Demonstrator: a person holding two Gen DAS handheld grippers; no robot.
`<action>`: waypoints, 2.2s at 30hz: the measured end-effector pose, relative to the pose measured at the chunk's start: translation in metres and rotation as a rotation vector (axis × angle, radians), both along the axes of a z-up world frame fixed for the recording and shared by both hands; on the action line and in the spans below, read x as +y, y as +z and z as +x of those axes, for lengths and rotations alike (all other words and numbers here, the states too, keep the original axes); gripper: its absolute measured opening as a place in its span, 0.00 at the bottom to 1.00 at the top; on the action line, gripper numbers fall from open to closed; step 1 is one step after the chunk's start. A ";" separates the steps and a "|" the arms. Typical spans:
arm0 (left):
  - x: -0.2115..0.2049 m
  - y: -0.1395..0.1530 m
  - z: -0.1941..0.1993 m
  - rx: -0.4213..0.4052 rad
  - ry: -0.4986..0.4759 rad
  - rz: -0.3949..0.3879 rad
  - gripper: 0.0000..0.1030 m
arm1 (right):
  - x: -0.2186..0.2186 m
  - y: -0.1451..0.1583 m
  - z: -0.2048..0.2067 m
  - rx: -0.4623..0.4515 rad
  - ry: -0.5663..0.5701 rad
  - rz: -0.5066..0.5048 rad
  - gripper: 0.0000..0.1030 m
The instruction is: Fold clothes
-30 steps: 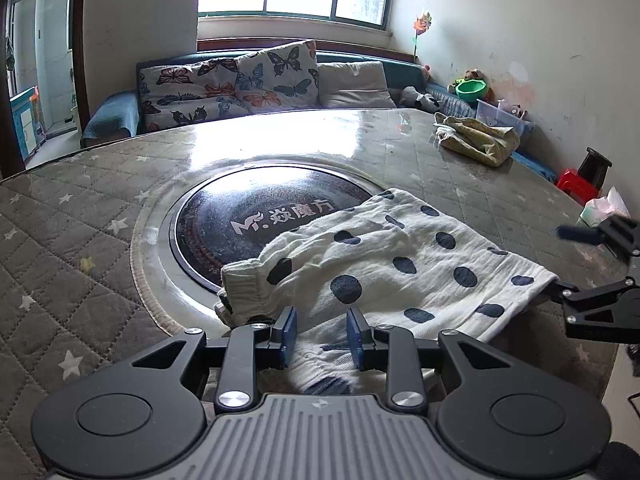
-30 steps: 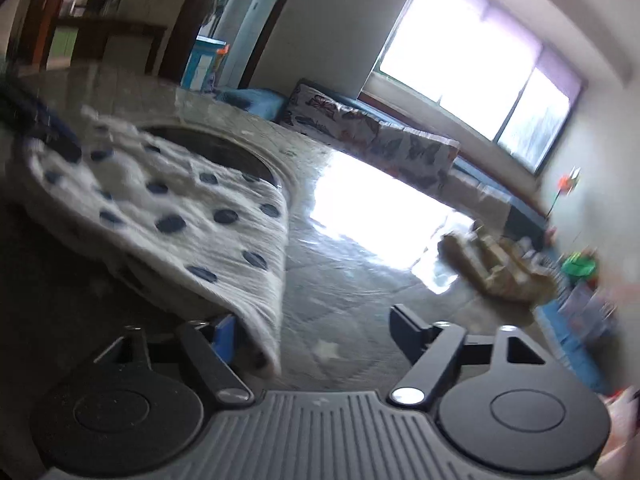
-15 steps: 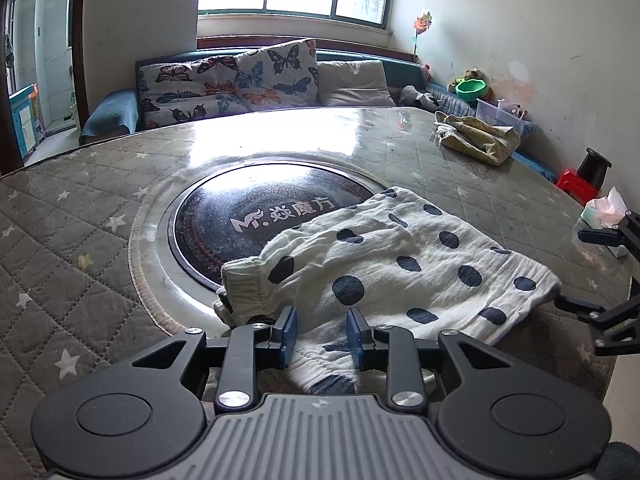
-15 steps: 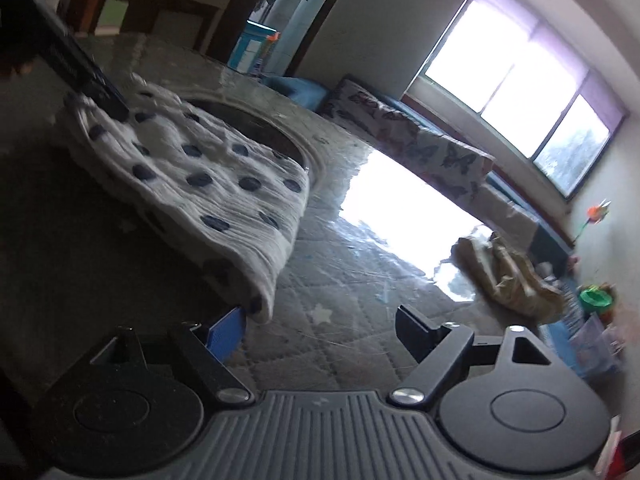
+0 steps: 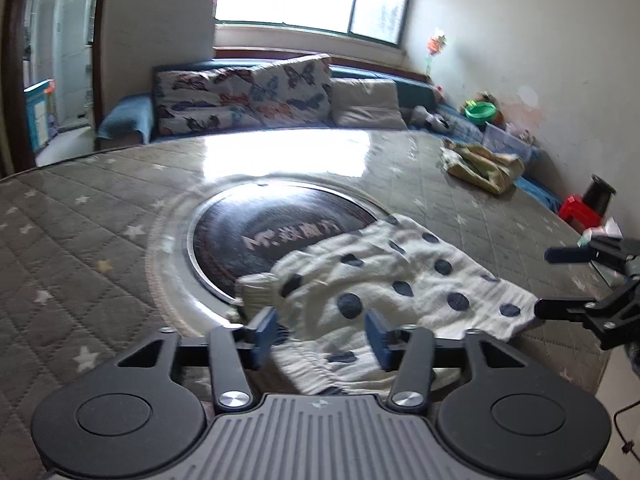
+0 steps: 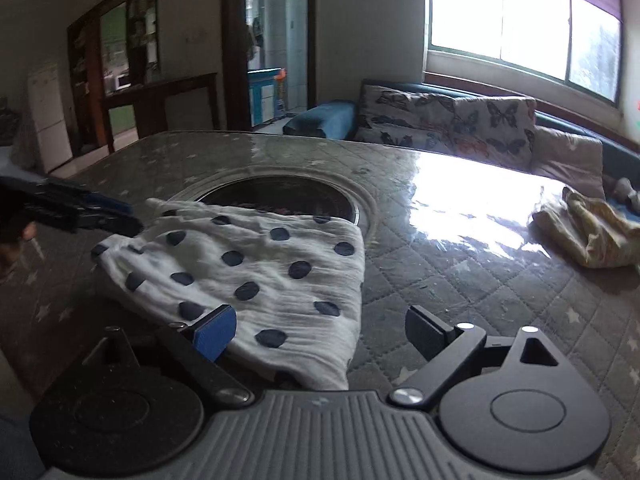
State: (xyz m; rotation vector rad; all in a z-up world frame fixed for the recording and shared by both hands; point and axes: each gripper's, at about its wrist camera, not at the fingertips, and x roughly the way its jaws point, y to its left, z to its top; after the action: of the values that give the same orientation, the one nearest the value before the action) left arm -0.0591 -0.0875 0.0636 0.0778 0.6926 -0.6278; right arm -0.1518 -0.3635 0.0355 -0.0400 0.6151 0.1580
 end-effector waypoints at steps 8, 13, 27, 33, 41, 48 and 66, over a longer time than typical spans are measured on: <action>0.035 0.004 0.005 -0.023 0.173 -0.010 0.76 | -0.051 -0.006 -0.002 -0.010 -0.198 0.019 1.00; 0.062 0.003 0.012 -0.033 0.286 -0.004 0.89 | -0.079 -0.019 0.010 0.019 -0.322 0.017 1.00; 0.091 -0.032 0.040 0.012 0.494 0.085 0.97 | -0.120 -0.053 0.036 0.091 -0.506 0.024 1.00; 0.095 -0.040 0.042 0.021 0.530 0.099 0.99 | -0.119 -0.055 0.040 0.092 -0.511 0.009 1.00; 0.093 -0.047 0.039 0.009 0.548 0.136 1.00 | -0.119 -0.057 0.042 0.087 -0.517 0.010 1.00; 0.090 -0.051 0.038 -0.012 0.559 0.152 1.00 | -0.120 -0.058 0.042 0.079 -0.518 0.012 1.00; 0.093 -0.061 0.042 -0.035 0.560 0.141 1.00 | -0.118 -0.060 0.040 0.066 -0.530 0.012 1.00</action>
State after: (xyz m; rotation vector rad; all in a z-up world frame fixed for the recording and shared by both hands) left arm -0.0168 0.0053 0.0027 0.0229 0.6853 -0.0406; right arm -0.1120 -0.4815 -0.0245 0.1407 0.6709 -0.3514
